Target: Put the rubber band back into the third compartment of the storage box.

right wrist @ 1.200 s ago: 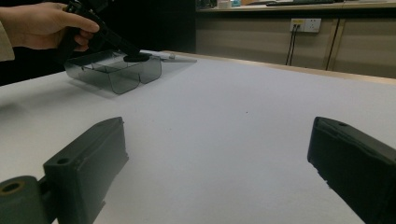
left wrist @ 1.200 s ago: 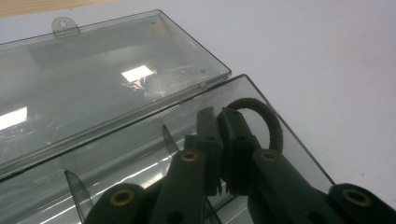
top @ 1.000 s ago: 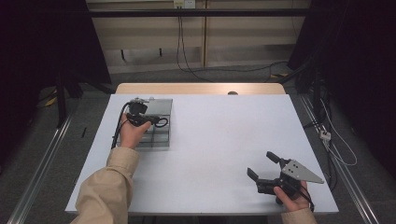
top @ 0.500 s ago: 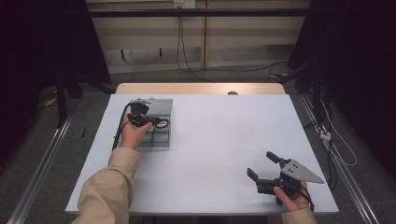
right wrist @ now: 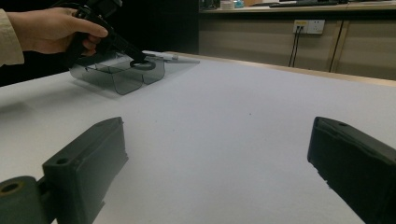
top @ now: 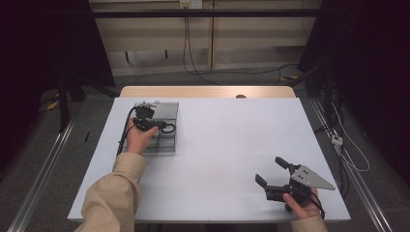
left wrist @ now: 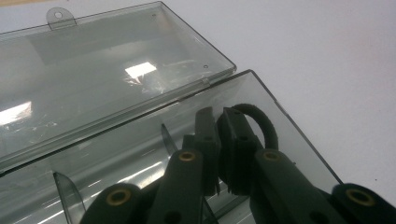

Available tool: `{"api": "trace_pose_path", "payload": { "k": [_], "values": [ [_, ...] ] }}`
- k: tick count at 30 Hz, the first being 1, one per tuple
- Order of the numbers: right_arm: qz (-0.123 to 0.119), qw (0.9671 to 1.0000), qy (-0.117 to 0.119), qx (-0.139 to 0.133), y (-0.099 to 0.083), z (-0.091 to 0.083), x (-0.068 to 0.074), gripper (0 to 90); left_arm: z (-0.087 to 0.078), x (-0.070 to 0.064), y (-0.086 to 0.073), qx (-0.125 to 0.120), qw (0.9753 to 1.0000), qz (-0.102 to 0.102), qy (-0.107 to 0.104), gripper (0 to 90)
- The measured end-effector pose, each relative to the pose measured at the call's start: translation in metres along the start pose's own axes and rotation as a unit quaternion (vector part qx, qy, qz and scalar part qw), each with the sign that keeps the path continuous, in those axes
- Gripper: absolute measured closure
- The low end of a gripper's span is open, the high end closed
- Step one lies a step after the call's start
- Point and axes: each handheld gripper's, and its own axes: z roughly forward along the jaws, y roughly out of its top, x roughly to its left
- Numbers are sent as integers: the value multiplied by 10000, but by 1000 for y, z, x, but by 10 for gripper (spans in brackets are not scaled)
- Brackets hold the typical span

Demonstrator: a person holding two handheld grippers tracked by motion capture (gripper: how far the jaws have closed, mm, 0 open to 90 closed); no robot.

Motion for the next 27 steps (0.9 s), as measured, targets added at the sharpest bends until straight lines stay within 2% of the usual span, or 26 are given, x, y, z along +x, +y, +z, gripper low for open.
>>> {"api": "trace_pose_path", "payload": {
  "k": [7, 18, 24, 27],
  "values": [
    [-18, 10000, -10, -4, 0, 0, 0, 37, 0, 0, 0, -11, 10000, -14, 13, 846],
    [-35, 10000, 1, -12, 1, 1, 0, 35, 0, -1, -1, -13, 10000, 22, 73, 786],
    [-46, 10000, 19, -14, 1, 1, 1, 35, 2, -3, -1, 79, 10000, 58, 15, 820],
    [-47, 10000, 31, -9, 1, 2, 1, 35, 3, -5, -1, 21, 10000, 16, -52, 820]
  ]
}}
